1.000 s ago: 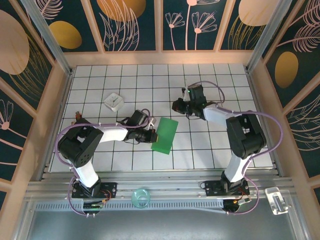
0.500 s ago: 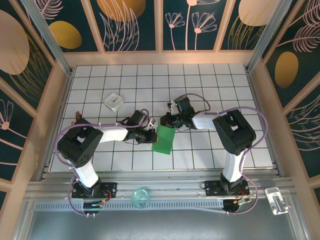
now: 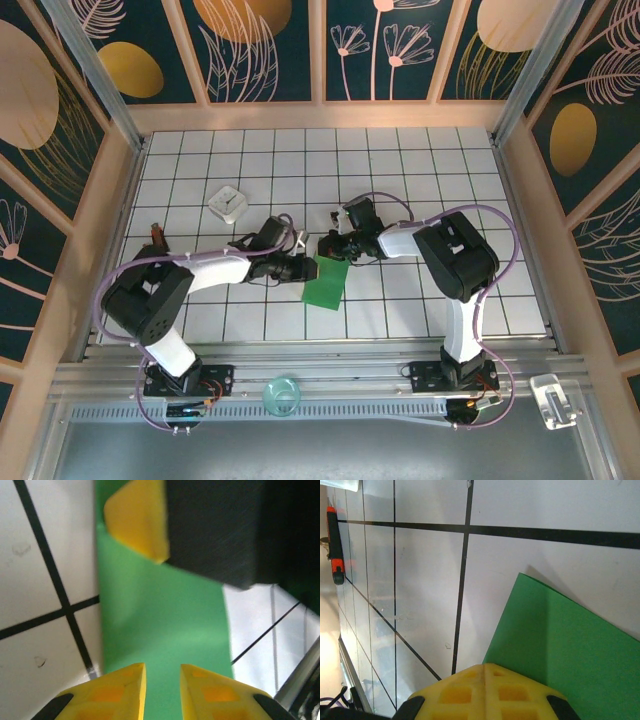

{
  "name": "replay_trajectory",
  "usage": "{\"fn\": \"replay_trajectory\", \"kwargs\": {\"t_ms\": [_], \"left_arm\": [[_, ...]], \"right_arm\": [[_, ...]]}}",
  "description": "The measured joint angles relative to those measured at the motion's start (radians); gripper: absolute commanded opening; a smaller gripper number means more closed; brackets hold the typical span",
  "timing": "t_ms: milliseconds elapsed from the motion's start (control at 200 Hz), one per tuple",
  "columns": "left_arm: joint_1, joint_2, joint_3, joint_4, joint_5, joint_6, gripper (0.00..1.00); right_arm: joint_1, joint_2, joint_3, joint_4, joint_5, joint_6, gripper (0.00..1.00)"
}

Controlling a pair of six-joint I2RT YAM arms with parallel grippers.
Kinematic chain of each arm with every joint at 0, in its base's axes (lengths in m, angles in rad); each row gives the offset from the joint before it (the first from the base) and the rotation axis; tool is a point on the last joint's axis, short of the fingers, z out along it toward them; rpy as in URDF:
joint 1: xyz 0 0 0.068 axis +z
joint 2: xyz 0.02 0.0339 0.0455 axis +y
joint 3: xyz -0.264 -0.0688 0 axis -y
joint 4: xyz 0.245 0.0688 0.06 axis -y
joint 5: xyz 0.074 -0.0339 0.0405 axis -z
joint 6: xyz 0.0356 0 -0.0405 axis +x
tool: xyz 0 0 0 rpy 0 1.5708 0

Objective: Fold a paper plane with a square sheet of paper (pick it up from the middle)
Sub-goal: First fold in half a square sheet of paper at the center of the table.

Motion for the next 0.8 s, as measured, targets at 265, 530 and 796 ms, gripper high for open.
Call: {"fn": "replay_trajectory", "kwargs": {"t_ms": [265, 530, 796], "left_arm": [[0.032, 0.02, 0.004, 0.053, -0.005, -0.053, 0.01], [0.032, 0.121, 0.021, 0.076, 0.034, -0.063, 0.0], [0.047, 0.138, -0.004, 0.122, 0.071, -0.08, 0.0]], "right_arm": [[0.0, 0.0, -0.006, 0.013, 0.0, -0.002, 0.0], [-0.002, -0.001, -0.016, 0.029, -0.002, -0.012, 0.0], [-0.002, -0.002, -0.019, 0.035, -0.002, -0.016, 0.0]]}}
